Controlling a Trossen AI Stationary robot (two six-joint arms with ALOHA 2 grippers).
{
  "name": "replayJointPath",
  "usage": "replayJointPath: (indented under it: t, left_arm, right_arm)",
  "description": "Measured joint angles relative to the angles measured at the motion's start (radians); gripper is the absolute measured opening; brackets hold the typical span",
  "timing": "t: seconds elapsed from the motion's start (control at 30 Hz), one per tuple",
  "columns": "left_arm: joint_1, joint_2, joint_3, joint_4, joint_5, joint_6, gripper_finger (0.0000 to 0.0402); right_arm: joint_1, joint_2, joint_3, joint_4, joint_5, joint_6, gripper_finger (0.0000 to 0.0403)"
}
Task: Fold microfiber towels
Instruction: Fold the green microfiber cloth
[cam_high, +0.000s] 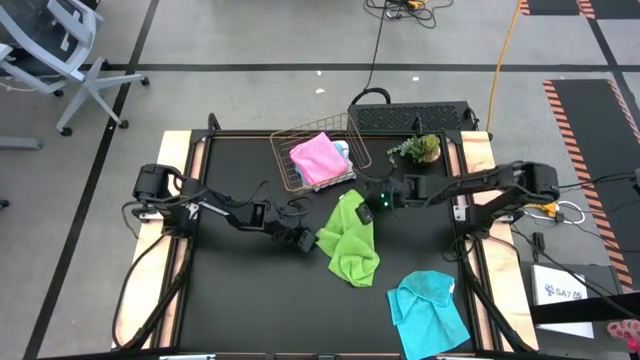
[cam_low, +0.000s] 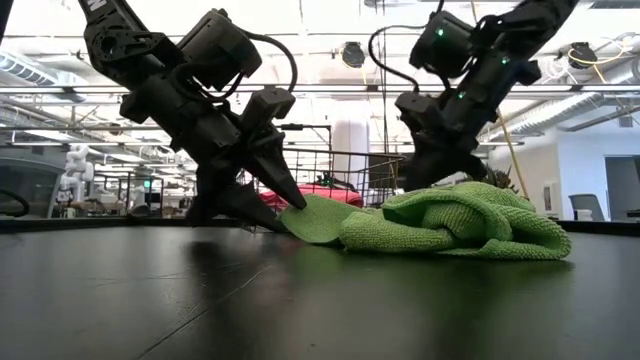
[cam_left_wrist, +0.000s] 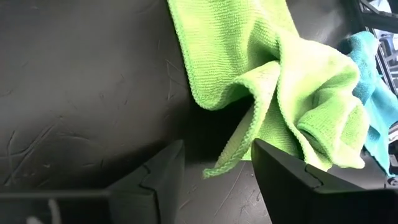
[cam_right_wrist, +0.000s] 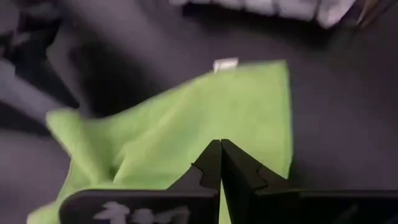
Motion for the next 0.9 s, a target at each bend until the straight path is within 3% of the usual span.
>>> replayJointPath:
  t: [0.1, 0.5, 0.7, 0.9]
  left_arm:
    - [0.000, 0.000, 0.000, -0.015, 0.000, -0.015, 0.0168]
    - [0.001, 0.000, 0.000, -0.014, -0.036, -0.004, 0.0013]
    - [0.001, 0.000, 0.000, -0.014, -0.037, -0.004, 0.0012]
    - [0.000, 0.000, 0.000, -0.013, -0.036, -0.006, 0.0009]
  right_arm:
    - [-0.037, 0.000, 0.000, 0.014, 0.000, -0.011, 0.0000]
    - [-0.061, 0.019, 0.000, 0.056, 0.000, -0.035, 0.0000]
    - [-0.068, 0.087, 0.000, 0.098, -0.004, -0.035, 0.0000]
    - [-0.072, 0.119, 0.000, 0.238, -0.105, -0.083, 0.0008]
